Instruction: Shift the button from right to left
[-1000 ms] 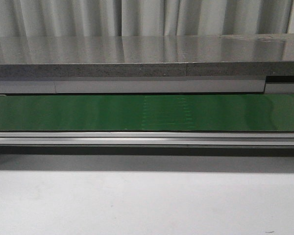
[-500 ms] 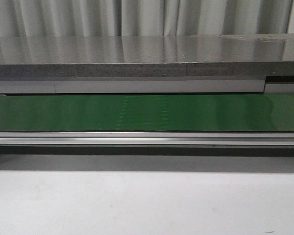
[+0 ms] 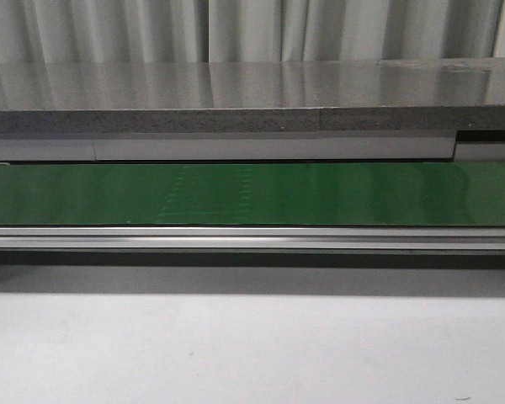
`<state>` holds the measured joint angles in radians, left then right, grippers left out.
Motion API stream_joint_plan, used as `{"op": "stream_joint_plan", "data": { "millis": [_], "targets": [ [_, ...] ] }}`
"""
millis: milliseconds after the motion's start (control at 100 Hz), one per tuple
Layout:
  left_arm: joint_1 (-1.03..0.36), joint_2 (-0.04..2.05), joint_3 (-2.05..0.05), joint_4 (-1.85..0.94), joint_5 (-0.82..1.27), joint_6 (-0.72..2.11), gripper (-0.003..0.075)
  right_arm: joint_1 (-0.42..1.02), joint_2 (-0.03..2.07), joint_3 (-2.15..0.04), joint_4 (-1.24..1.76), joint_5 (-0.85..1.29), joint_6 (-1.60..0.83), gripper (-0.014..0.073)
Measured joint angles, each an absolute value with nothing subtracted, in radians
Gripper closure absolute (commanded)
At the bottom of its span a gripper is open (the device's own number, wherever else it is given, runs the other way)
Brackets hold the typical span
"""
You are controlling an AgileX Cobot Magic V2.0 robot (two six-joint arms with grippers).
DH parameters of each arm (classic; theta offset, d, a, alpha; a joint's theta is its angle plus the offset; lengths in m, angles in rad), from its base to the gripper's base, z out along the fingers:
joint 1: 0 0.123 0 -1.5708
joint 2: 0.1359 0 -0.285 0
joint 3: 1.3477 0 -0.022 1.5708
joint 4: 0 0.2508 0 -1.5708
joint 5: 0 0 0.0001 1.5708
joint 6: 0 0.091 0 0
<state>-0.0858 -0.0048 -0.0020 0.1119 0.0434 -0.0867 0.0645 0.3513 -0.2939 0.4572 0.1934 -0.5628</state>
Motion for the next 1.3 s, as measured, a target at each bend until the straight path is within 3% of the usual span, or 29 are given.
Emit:
{"op": "stream_joint_plan", "data": {
  "millis": [330, 730, 1100, 1300],
  "targets": [
    [-0.086, -0.005, -0.002, 0.110, 0.043, -0.087, 0.0715, 0.064, 0.351, -0.294, 0.426, 0.193, -0.543, 0.0662],
    [-0.086, -0.005, -0.002, 0.110, 0.043, -0.087, 0.0715, 0.064, 0.248, -0.201, 0.045, 0.125, -0.094, 0.0662],
    [-0.086, -0.005, -0.002, 0.110, 0.043, -0.087, 0.0715, 0.030, 0.015, -0.035, 0.022, 0.088, -0.061, 0.0662],
    [-0.086, -0.005, -0.002, 0.110, 0.043, -0.087, 0.0715, 0.005, -0.008, 0.024, 0.020, 0.084, -0.057, 0.0662]
  ]
}}
